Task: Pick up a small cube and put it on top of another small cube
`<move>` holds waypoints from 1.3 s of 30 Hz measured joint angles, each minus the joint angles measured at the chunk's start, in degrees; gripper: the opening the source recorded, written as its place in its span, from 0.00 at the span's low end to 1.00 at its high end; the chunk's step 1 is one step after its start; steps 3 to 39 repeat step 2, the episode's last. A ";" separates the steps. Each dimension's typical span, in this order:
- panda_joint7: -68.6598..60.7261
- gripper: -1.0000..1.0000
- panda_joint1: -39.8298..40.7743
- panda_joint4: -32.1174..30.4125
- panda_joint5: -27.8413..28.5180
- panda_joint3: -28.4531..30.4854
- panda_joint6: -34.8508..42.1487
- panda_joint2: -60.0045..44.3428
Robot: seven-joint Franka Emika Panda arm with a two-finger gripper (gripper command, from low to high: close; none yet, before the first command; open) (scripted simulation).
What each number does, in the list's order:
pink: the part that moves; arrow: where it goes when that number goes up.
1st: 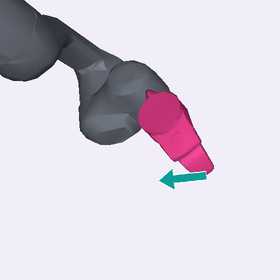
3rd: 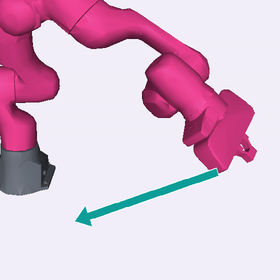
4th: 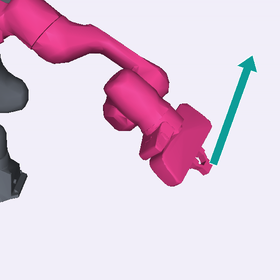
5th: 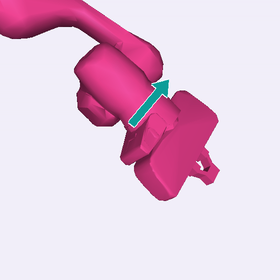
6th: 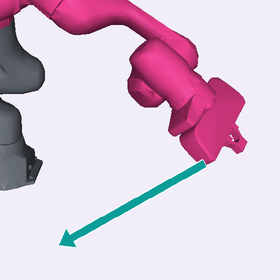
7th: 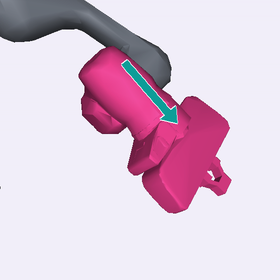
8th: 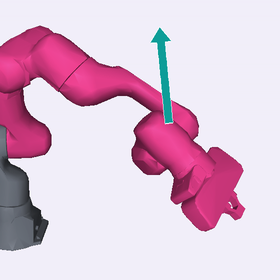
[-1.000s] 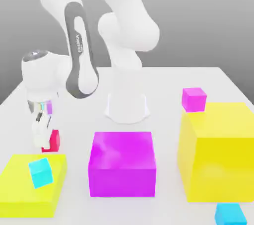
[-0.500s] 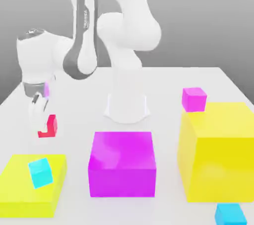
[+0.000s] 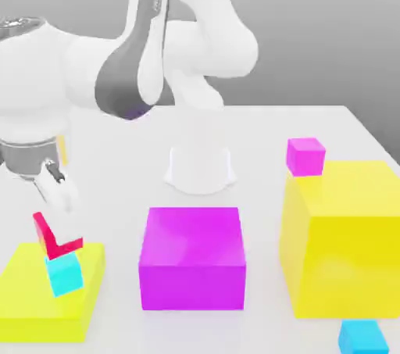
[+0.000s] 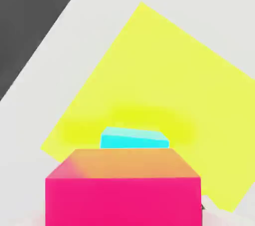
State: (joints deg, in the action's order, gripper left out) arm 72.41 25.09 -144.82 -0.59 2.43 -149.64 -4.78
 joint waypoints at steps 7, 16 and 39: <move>0.00 1.00 0.00 0.00 0.00 0.00 0.00 0.00; 0.00 1.00 0.00 0.00 0.00 0.00 0.00 0.00; 0.00 1.00 0.00 0.00 0.00 0.00 0.00 0.00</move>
